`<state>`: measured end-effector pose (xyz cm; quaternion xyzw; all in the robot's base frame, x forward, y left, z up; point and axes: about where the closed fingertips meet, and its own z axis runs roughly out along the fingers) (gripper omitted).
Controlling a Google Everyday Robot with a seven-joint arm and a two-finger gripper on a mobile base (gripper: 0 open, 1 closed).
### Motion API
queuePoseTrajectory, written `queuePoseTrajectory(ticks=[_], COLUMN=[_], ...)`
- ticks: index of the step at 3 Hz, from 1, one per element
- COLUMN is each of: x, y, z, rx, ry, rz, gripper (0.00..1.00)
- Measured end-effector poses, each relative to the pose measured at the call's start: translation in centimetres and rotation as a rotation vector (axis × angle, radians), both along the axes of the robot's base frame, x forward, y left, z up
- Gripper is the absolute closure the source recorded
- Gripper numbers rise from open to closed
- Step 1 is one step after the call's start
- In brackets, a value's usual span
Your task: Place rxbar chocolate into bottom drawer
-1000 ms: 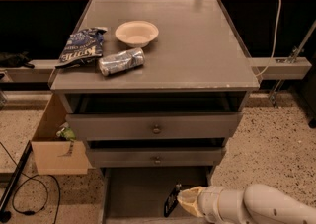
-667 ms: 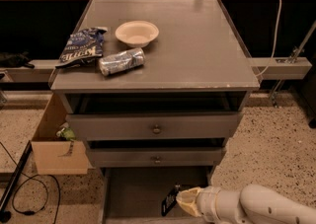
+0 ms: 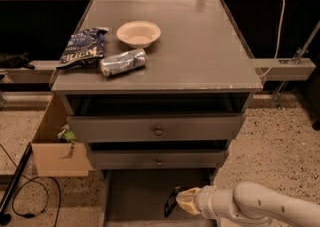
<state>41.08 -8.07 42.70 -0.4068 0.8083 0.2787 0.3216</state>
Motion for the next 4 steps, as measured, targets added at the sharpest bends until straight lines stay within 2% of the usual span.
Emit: queuePoseTrajectory(ticks=[1,2,3,4], x=[0.5,1.7,3.6,4.5], y=[0.9,1.6,2.0,2.7], z=[-1.6,-5.0,-9.4,-11.8], rx=[0.005,0.023,0.044,0.065], ry=[0.013,0.036,0.079,0.105], rz=[0.023,0.049,0.065,0.073], gripper=[1.0,1.0,1.0,1.0])
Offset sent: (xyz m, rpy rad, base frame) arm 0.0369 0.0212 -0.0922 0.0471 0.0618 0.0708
